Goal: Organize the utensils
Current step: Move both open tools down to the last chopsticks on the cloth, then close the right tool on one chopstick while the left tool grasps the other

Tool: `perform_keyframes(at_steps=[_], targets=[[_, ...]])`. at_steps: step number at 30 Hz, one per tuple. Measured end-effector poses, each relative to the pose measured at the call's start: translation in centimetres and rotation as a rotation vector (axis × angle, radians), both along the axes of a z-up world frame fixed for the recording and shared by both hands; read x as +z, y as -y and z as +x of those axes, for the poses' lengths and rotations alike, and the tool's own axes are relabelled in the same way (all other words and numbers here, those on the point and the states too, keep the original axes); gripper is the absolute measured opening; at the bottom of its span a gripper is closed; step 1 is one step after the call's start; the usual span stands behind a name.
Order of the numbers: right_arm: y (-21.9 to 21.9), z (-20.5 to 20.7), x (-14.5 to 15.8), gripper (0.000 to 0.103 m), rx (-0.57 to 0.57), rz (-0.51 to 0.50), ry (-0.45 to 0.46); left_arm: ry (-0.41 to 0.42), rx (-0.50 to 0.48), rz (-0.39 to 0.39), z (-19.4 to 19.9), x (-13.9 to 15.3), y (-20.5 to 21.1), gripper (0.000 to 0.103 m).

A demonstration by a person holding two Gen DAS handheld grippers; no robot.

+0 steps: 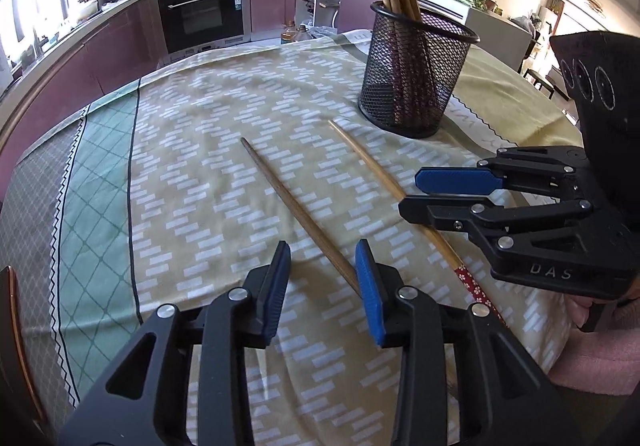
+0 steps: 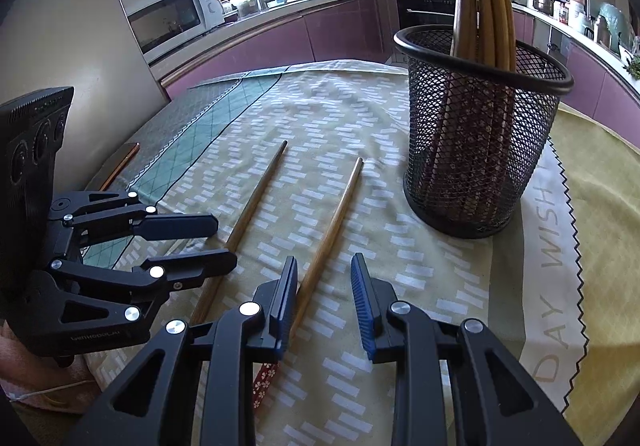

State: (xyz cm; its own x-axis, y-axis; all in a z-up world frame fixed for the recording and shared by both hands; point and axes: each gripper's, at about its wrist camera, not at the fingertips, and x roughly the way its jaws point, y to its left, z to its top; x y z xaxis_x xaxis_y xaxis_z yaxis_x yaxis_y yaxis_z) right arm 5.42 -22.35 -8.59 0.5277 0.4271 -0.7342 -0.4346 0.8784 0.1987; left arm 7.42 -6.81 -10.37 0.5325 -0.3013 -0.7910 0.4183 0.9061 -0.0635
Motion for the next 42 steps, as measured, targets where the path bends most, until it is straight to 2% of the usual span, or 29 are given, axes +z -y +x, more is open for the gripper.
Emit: perform_keyframes(at_steps=[15,19,20,22,29,36,42], targets=[[-1.4,1.0,0.1,0.027,0.012,-0.024,0.002,-0.008,0.022,0.007,2.5,-0.3,0.4,0.035],[-1.4,1.3,0.0,0.023,0.003,-0.023,0.000,-0.005,0.029,0.009,2.7,-0.3,0.6,0.028],[-1.4,1.4,0.0,0.022,-0.001,-0.023,0.000,-0.005,0.032,0.007,2.7,-0.3,0.6,0.023],[-1.2,1.5,0.0,0.014,-0.012,-0.017,-0.005,-0.007,0.033,-0.003,2.7,-0.3,0.6,0.018],[-0.4,1.6,-0.1,0.007,-0.024,0.038,-0.028,-0.002,0.036,-0.015,2.2,-0.3,0.7,0.011],[0.5,1.2,0.3,0.006,-0.028,0.087,-0.024,-0.004,0.032,-0.021,1.7,-0.1,0.7,0.008],[-0.2,1.0,0.6,0.006,0.005,0.081,-0.019,-0.004,0.018,-0.001,1.5,-0.1,1.1,0.008]])
